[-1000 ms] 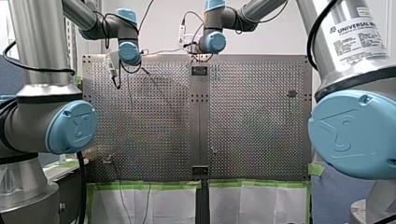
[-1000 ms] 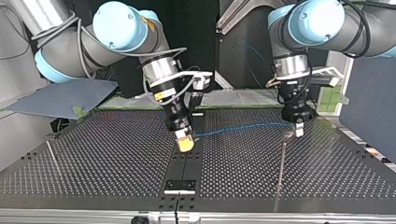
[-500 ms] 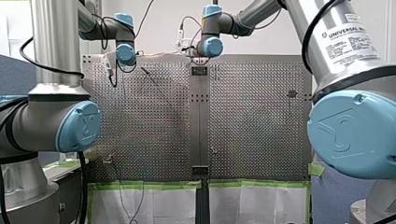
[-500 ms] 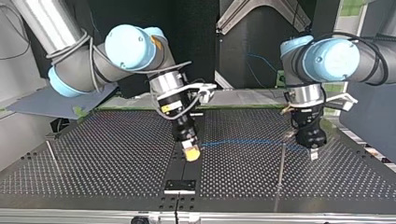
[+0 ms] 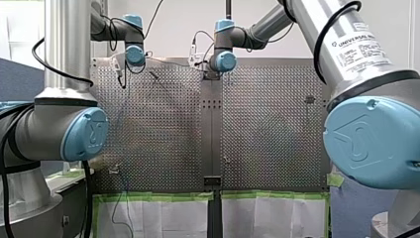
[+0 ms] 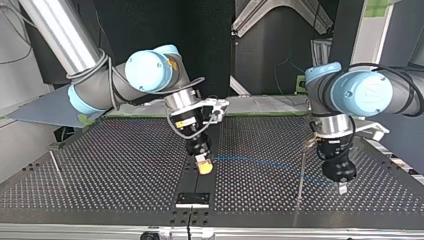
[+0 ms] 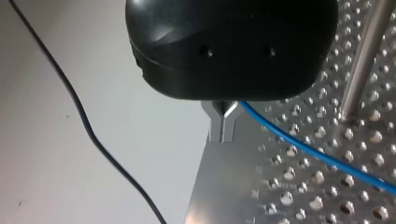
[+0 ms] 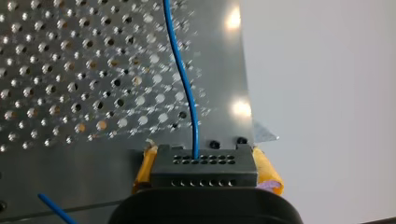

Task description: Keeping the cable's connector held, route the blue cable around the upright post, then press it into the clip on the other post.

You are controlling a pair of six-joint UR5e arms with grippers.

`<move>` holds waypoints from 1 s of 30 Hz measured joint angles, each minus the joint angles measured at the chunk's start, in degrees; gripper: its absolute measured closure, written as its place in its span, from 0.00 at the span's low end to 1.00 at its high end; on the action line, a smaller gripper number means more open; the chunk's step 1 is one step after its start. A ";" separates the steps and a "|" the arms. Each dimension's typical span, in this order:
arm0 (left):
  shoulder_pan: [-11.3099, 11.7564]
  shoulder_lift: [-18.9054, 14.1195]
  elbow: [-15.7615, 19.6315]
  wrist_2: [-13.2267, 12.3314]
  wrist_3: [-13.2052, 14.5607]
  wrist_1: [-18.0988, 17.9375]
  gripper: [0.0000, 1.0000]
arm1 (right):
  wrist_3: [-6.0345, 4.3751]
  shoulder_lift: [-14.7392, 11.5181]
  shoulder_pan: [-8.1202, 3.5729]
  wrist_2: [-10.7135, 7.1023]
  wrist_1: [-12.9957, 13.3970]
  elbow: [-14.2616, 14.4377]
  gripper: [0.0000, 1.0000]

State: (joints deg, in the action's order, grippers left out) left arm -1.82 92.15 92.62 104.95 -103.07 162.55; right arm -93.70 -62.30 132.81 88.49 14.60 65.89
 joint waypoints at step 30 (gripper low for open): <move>2.80 9.91 -0.27 -4.61 -6.75 0.17 1.00 | 2.63 5.92 -2.10 0.60 -0.25 0.18 1.00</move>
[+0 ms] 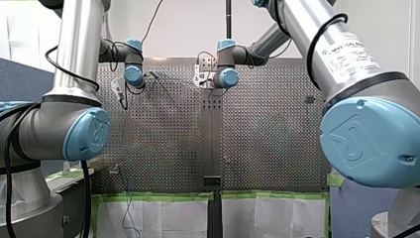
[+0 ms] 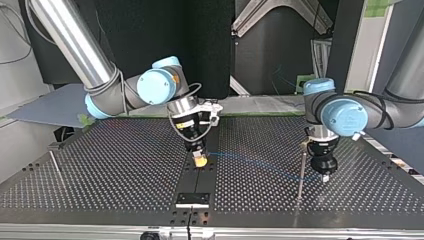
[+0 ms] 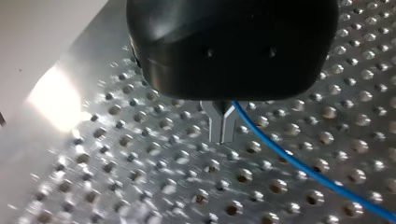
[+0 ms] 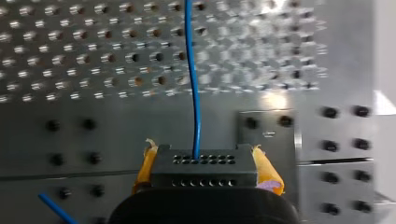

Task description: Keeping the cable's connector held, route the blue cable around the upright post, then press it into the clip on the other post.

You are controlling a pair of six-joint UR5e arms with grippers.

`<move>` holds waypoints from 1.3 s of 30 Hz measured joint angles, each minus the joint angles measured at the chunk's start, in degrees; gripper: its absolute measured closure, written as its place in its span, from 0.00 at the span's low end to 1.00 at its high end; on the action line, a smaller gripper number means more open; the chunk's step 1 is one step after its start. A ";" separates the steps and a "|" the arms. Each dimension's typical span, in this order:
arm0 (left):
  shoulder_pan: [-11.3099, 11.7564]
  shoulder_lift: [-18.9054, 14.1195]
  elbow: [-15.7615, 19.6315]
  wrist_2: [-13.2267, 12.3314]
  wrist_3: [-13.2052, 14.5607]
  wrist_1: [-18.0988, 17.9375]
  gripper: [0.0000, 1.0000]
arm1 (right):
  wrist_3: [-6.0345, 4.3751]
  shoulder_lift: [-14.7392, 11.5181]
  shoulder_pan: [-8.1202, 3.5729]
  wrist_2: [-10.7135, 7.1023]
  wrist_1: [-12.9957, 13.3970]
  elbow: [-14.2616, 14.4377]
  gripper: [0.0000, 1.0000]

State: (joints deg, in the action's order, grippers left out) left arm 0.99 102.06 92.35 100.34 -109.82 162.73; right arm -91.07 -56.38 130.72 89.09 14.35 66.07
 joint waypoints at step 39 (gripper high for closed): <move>-1.88 3.44 0.01 -3.39 -5.99 3.43 0.00 | 1.37 7.81 -0.03 1.96 -0.39 3.85 1.00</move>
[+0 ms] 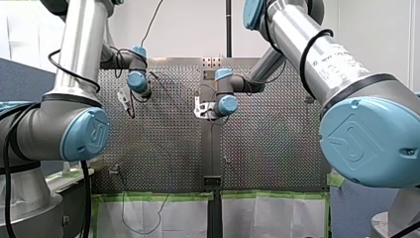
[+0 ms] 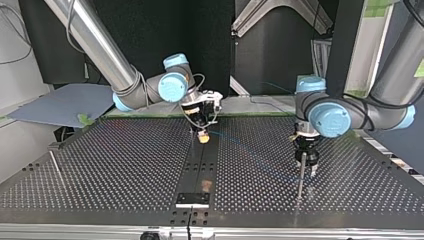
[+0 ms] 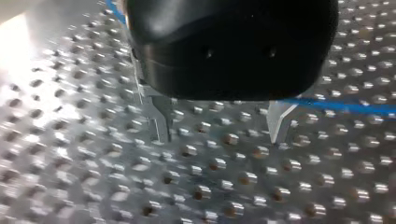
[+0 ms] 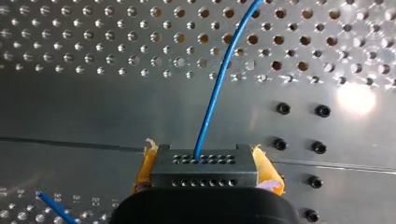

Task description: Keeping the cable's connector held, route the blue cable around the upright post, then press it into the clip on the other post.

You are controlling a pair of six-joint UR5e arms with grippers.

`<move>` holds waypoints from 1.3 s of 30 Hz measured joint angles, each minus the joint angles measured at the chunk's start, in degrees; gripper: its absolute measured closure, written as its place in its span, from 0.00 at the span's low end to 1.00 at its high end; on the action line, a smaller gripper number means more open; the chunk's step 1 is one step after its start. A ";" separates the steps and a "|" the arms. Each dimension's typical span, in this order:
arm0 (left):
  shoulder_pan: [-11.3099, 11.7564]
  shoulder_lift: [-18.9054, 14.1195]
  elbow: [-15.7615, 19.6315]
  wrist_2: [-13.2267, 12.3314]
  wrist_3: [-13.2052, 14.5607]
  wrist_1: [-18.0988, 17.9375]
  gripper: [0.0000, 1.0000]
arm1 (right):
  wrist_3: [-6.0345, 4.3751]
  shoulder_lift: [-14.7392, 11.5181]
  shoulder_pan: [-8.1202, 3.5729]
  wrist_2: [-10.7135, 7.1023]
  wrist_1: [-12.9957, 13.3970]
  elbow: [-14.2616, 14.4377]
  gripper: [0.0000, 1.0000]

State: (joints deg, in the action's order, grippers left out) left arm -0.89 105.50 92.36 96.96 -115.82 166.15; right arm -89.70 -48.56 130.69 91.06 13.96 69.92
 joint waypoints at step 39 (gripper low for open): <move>-0.62 1.66 -0.01 -0.12 -0.02 -0.29 0.00 | 1.74 15.10 0.59 2.63 5.89 3.53 1.00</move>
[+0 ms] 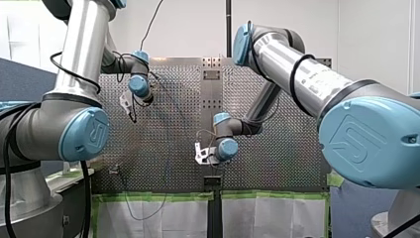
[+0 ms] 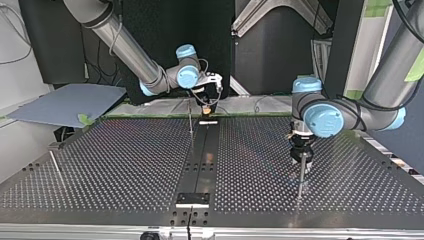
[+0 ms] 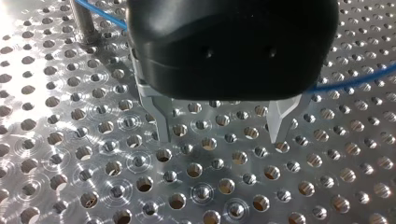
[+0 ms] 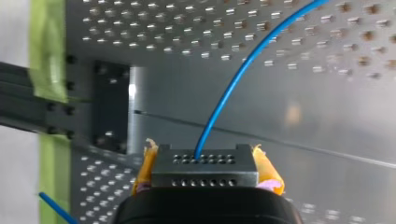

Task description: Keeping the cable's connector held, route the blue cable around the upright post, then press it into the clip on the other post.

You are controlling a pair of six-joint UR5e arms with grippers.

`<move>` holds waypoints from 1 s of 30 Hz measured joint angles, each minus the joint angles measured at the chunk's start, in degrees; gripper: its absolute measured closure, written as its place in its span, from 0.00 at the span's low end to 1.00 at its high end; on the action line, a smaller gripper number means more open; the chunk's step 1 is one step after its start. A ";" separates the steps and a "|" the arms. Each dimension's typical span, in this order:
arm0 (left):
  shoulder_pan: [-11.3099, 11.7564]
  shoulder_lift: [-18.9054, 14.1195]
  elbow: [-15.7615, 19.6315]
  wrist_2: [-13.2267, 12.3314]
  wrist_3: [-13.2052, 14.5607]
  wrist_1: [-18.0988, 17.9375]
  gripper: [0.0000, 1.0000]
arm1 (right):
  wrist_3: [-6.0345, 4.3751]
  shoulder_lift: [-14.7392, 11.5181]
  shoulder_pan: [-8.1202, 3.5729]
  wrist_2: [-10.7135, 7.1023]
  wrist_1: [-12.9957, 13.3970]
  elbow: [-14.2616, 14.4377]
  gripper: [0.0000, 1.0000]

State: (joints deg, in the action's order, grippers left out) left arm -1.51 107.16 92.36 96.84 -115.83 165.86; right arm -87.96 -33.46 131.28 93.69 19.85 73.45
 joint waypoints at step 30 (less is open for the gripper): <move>0.09 0.01 0.01 0.78 0.17 0.00 0.00 | -0.80 13.56 -1.44 3.78 7.03 0.31 1.00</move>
State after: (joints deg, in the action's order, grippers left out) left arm -1.42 107.17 92.37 97.62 -115.66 165.86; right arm -88.76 -19.90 129.84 97.46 26.88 73.76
